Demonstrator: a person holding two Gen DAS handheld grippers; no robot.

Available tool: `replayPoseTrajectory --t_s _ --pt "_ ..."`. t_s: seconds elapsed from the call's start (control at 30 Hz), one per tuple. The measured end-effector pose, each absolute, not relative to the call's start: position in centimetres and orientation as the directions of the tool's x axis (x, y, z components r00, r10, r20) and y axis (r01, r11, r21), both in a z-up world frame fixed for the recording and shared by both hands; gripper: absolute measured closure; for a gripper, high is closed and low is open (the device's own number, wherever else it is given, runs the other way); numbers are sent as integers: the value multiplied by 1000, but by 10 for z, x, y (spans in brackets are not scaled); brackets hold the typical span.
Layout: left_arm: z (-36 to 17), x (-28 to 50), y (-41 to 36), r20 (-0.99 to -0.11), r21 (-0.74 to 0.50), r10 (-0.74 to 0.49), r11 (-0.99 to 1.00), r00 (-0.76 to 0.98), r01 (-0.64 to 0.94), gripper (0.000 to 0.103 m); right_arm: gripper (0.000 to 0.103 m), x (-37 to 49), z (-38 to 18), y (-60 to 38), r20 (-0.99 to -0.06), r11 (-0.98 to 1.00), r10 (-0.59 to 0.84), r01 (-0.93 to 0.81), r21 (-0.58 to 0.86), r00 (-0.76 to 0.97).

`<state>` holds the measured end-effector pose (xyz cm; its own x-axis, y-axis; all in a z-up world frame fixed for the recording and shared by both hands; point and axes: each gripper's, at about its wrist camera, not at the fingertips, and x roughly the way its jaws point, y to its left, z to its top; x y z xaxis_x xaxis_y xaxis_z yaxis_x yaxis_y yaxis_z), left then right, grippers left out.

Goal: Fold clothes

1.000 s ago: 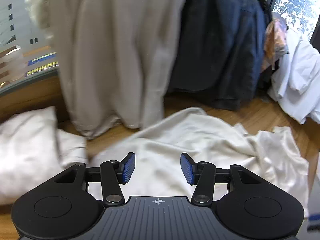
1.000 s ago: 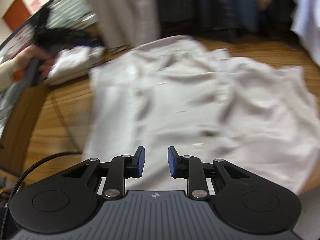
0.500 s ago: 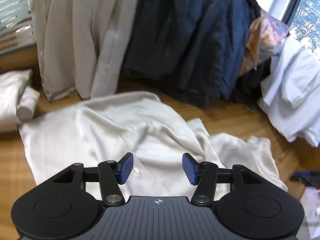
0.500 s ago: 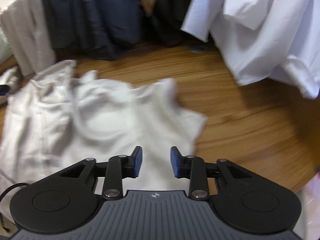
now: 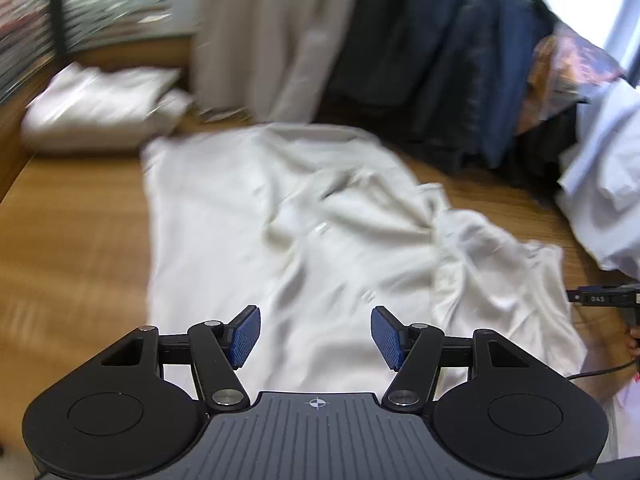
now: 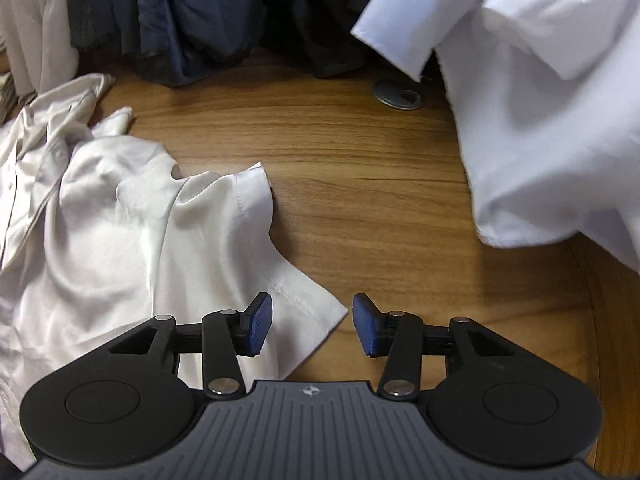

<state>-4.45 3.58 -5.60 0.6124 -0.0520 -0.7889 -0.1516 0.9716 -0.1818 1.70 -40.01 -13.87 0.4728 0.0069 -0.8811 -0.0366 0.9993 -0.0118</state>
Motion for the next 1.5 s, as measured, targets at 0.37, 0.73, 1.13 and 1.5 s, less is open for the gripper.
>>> replayPoseTrajectory --t_s 0.37,0.73,1.13,1.5 --pt "-78 -90 47 -837 -154 45 937 546 -314 39 102 -4 -146 -405 -904 993 1 -110 -51 428" --pt "-78 -52 -1 -822 -172 -59 974 566 -149 39 102 -80 -129 -475 -920 993 -113 62 -97 374" --pt "-74 26 -33 -807 -188 -176 981 564 37 39 95 -99 -104 -478 -916 990 -10 135 49 400" --pt "-80 161 -100 -793 -182 -328 932 513 314 38 51 -32 -113 -436 -894 996 -25 90 17 446"
